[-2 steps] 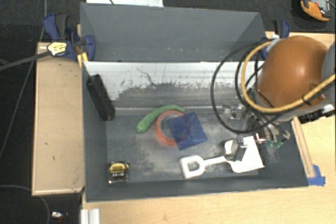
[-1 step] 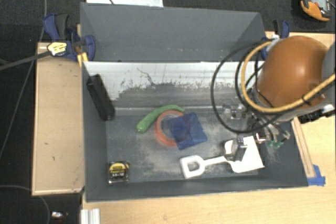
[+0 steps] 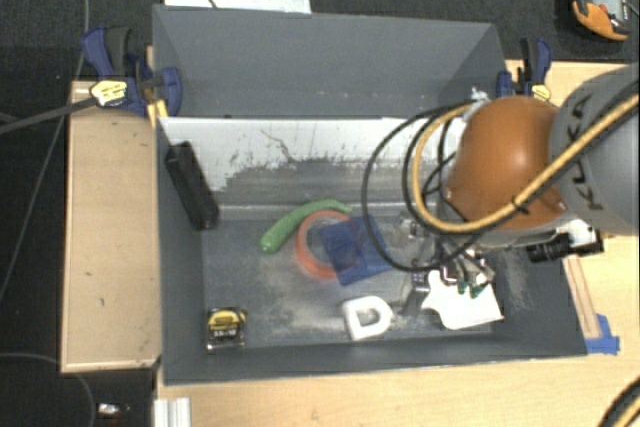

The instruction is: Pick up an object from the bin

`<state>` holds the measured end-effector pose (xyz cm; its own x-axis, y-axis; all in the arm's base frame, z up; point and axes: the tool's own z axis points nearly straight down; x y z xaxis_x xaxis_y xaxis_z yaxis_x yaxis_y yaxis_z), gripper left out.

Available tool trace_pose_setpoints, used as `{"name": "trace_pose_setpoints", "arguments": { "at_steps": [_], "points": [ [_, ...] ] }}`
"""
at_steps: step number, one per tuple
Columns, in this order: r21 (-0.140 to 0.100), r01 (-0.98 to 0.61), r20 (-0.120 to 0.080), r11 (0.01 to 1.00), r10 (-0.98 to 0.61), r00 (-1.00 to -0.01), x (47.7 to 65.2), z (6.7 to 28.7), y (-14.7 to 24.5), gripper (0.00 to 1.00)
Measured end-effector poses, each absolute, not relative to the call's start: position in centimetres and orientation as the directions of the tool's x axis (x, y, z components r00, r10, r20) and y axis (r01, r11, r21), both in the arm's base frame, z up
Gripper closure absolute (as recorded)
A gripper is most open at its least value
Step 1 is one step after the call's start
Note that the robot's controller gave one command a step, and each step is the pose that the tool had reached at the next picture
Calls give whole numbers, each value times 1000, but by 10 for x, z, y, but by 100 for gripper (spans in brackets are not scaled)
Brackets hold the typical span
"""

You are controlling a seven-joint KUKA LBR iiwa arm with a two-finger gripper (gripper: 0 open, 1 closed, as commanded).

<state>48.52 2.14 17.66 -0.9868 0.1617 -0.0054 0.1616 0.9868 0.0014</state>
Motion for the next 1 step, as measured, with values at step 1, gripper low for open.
{"name": "trace_pose_setpoints", "arguments": {
  "at_steps": [1],
  "points": [
    [1, 121, -10, 993, 121, -993, 509, 191, 17, 0]
  ]
}}
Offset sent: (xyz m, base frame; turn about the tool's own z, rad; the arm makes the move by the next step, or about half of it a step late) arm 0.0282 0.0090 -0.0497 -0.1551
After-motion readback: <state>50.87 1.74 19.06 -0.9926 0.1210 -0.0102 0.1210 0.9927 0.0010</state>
